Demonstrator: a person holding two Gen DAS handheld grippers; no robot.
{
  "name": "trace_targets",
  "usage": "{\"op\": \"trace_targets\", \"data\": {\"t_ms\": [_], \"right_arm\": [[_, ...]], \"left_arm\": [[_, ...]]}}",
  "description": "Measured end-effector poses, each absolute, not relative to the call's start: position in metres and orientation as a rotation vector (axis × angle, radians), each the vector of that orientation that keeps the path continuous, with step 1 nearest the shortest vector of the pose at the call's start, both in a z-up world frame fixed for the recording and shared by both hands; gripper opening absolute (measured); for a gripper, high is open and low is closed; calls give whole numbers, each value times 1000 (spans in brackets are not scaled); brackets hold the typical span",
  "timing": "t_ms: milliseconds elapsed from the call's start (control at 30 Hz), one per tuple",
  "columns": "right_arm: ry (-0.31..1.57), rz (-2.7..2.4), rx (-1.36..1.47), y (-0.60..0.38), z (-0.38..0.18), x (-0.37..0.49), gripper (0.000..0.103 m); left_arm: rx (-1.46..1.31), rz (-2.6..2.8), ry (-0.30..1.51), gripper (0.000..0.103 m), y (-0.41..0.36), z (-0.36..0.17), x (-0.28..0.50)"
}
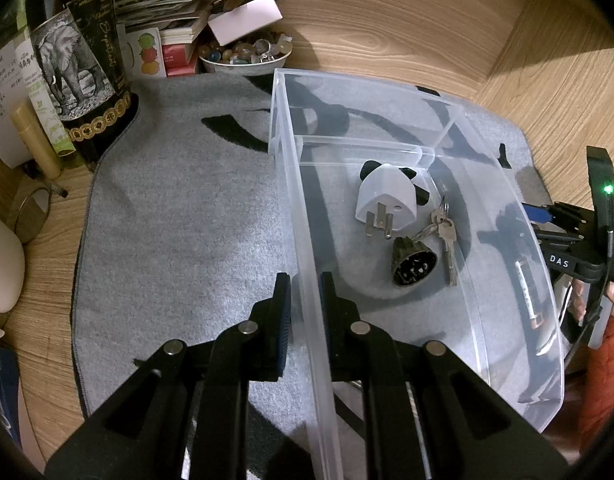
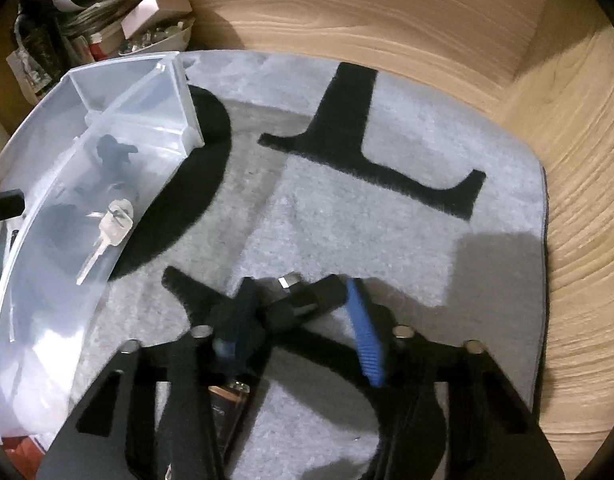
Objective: Organize rigid objects
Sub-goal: 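Grasp the black USB stick on the rug with the right tool, then lower the black USB stick into the box beside the adapter and release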
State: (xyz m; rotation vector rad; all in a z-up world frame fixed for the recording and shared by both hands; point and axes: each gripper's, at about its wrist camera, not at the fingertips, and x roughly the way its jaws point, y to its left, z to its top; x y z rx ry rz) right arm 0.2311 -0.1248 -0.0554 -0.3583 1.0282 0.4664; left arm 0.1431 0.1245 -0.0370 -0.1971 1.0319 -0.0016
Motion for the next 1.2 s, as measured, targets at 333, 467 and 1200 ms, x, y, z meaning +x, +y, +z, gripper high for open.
{"op": "trace_targets", "data": {"t_ms": [333, 467, 1200], "right_arm": [[928, 489, -334, -120, -25, 214, 40], [852, 521, -324, -109, -1, 206, 40], [769, 765, -350, -6, 21, 183, 40]], "left_arm": [[-197, -1, 1032, 12, 125, -37, 143], [-196, -1, 1032, 12, 124, -37, 143], [-194, 0, 1034, 12, 125, -38, 143]]}}
